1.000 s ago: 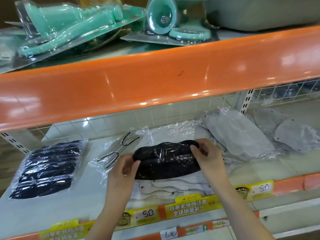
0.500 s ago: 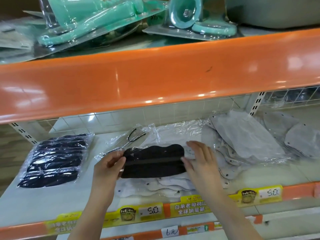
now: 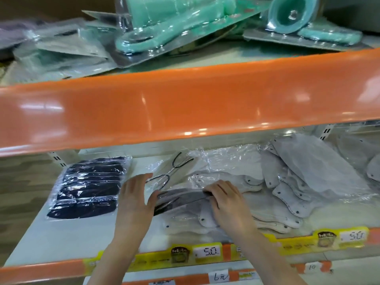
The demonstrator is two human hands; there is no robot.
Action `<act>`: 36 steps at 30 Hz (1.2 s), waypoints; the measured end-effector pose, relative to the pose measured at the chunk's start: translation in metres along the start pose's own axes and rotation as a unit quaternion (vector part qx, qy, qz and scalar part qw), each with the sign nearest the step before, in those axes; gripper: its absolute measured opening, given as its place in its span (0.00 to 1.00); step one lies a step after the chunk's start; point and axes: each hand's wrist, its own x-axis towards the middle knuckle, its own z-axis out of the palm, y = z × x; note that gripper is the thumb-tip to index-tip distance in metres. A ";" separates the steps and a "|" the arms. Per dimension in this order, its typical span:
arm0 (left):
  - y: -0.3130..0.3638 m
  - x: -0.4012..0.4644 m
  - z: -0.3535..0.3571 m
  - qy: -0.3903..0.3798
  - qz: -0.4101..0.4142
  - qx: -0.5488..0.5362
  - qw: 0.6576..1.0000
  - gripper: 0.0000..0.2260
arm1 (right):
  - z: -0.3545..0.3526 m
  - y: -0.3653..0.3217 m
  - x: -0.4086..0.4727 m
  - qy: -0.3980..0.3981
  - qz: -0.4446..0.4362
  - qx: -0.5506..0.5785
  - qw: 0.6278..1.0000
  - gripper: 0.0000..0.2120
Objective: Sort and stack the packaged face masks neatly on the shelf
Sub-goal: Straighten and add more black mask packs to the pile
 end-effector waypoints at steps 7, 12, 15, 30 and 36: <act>-0.021 -0.008 -0.009 -0.037 0.238 0.084 0.967 0.23 | 0.027 -0.046 0.024 -0.003 0.026 0.034 0.999 0.12; -0.058 -0.004 -0.026 0.067 0.211 0.098 0.970 0.11 | 0.042 -0.085 0.042 0.022 0.005 0.065 0.998 0.12; -0.086 0.003 -0.046 0.102 0.177 0.112 0.973 0.11 | 0.061 -0.105 0.048 0.007 -0.013 0.085 0.996 0.10; -0.214 0.009 -0.101 0.101 0.164 0.168 0.967 0.07 | 0.154 -0.192 0.063 -0.036 -0.072 0.048 0.996 0.18; -0.233 -0.008 -0.095 0.038 0.164 0.149 0.974 0.11 | 0.170 -0.196 0.038 -0.083 -0.026 0.038 0.995 0.14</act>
